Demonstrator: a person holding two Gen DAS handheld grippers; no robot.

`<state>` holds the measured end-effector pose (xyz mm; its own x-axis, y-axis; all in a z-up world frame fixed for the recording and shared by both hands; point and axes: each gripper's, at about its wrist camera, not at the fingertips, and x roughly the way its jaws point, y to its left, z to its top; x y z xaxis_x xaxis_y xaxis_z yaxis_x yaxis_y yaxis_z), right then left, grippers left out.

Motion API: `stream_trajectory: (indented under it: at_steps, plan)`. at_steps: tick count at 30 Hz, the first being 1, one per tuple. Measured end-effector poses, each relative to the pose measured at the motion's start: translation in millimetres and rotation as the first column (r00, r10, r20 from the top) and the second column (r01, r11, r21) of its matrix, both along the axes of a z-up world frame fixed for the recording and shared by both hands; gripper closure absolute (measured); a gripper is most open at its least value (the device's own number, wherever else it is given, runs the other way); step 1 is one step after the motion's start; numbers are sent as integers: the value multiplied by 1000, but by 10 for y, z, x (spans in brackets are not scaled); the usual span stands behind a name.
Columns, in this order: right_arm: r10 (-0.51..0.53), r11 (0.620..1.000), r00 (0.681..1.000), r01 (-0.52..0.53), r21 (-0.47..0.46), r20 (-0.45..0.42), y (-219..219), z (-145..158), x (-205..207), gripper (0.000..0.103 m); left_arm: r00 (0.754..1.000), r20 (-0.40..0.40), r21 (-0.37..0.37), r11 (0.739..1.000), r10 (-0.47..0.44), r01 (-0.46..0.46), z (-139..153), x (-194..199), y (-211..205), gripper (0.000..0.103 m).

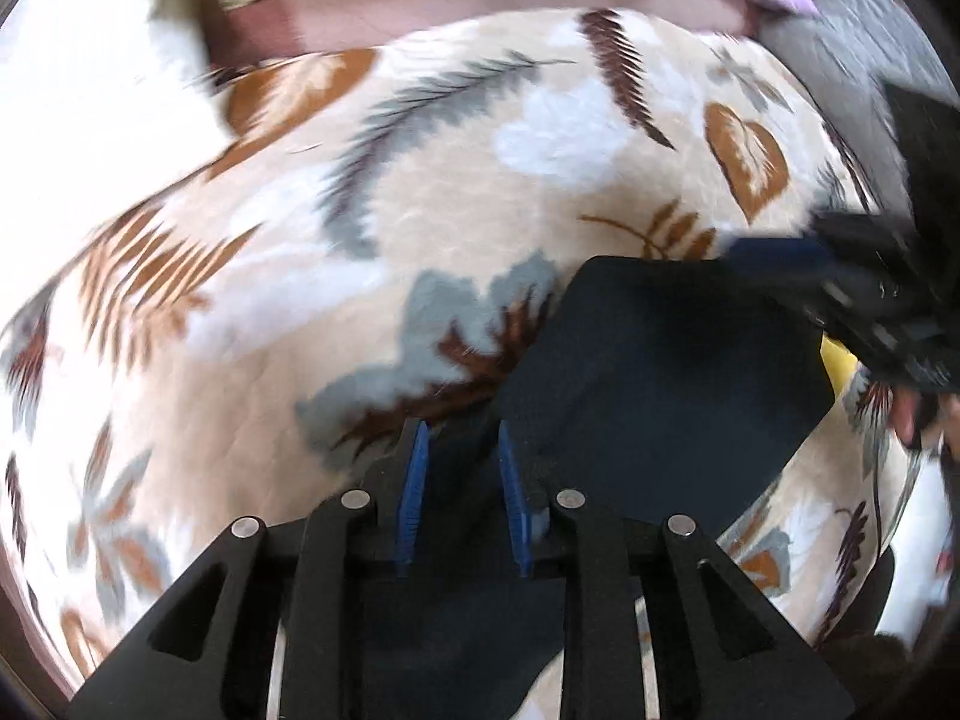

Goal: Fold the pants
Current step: 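Open both tools and release the folded pants onto the bed, then grasp the pants edge by the yellow tag with the left tool while the right tool grasps too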

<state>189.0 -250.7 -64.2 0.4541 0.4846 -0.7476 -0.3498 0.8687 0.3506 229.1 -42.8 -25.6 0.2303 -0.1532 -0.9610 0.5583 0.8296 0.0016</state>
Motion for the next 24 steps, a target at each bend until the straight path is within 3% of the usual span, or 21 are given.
stream_trajectory:
  at_steps: [3, 5, 7, 10, 13, 17, 20, 24]
  plan:
    - [-65, 996, 998, 66, 53, -23, -122, 72, -361, 66, 997, -4, 10, 997, 72, -72, 11, -184, 184, 81]
    - [-132, 988, 990, 135, 73, -46, -243, 74, -598, 58, 993, -23, -48, 991, 120, -121, 0, -402, 279, 81]
    - [-193, 975, 979, 199, 96, -69, -415, 49, -889, 57, 985, -59, -91, 982, 160, -164, -64, -629, 264, 81]
    - [-280, 951, 958, 286, 114, -67, -754, 48, -1247, 57, 981, -125, -134, 977, 150, -166, -151, -804, -70, 81]
    - [-418, 888, 904, 428, 170, -92, -1407, 83, -1648, 56, 977, -165, -191, 967, 136, -167, -158, -1018, -511, 81]
    - [-521, 838, 849, 529, 137, -92, -2091, 164, -1940, 49, 972, -211, -250, 955, 109, -161, -139, -1210, -1196, 81]
    - [-546, 817, 829, 559, 140, -119, -2479, 165, -2022, 46, 961, -262, -273, 949, 84, -157, -154, -1335, -1690, 81]
    - [-527, 820, 835, 548, 163, -155, -2784, 92, -1998, 45, 936, -337, -293, 934, 97, -202, -248, -1518, -2163, 81]
